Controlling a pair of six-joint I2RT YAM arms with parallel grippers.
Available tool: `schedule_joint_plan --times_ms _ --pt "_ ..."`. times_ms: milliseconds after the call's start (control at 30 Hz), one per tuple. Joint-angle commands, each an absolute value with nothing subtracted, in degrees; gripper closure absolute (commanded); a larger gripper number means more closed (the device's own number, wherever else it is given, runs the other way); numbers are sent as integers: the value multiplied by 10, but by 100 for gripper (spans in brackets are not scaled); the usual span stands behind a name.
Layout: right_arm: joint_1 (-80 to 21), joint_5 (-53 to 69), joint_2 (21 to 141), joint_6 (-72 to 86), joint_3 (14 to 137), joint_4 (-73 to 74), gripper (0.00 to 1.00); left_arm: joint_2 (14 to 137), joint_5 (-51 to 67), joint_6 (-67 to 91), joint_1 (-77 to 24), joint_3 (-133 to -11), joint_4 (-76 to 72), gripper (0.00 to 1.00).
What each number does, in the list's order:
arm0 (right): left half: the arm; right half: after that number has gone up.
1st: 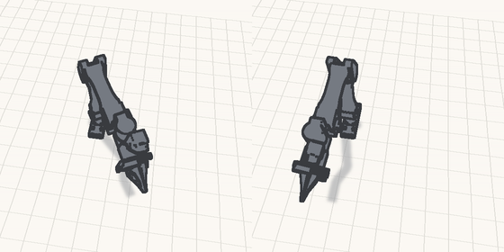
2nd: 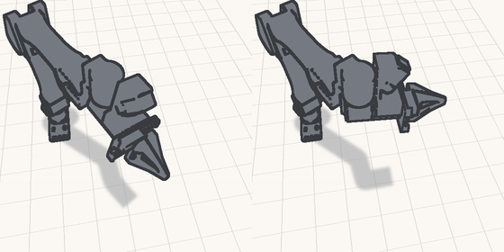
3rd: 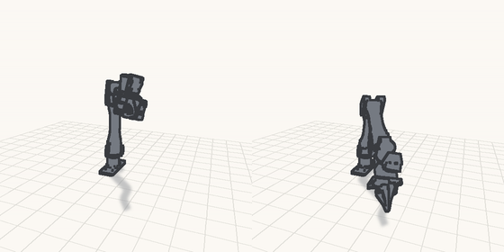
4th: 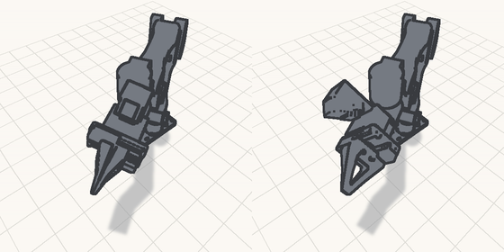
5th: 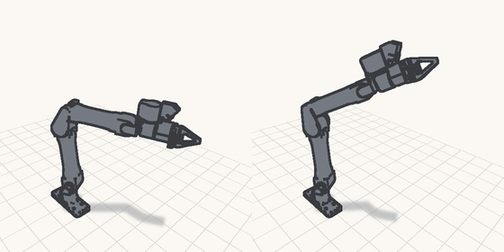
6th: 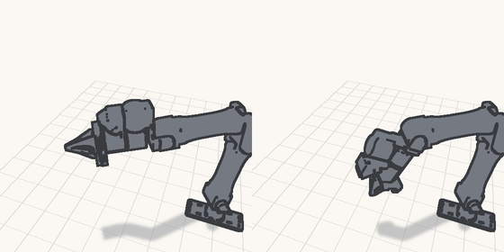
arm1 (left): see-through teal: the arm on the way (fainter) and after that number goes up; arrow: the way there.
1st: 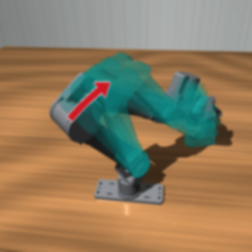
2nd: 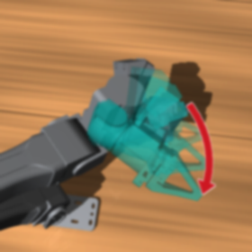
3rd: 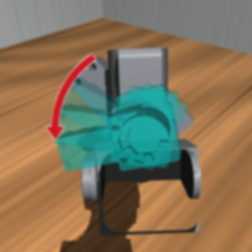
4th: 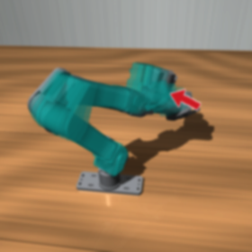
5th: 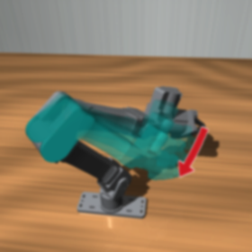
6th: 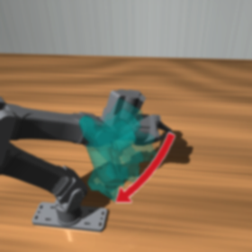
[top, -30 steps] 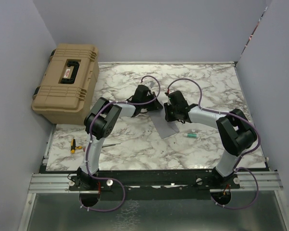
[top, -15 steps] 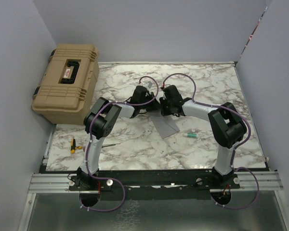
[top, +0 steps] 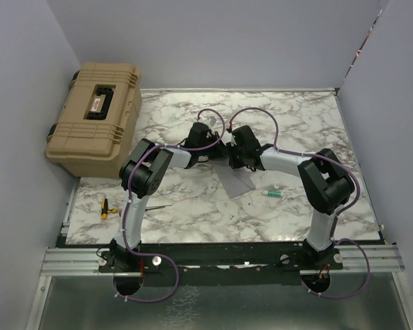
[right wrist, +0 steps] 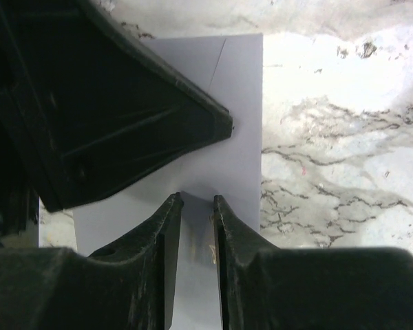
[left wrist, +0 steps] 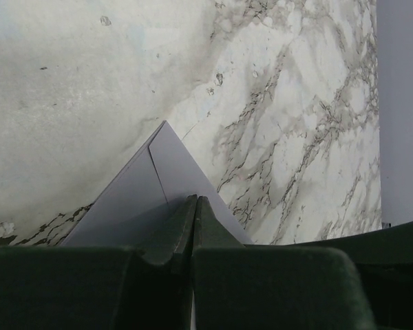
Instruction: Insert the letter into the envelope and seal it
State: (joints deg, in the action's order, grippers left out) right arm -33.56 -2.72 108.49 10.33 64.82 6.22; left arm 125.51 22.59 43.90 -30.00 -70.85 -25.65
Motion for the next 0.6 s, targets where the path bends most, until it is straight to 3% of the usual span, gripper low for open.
schedule_joint_plan --times_ms 0,133,300,567 --pt "-348 -4 1084 85 592 150 72 1298 200 423 -289 -686 -176 100" --pt "-351 22 1072 92 580 150 72 1303 198 423 -288 -686 -174 100" --pt "-355 17 1072 106 581 163 79 1307 197 420 -288 -691 -168 100" --pt "-375 4 1095 125 617 243 74 1316 188 411 -287 -716 -126 100"
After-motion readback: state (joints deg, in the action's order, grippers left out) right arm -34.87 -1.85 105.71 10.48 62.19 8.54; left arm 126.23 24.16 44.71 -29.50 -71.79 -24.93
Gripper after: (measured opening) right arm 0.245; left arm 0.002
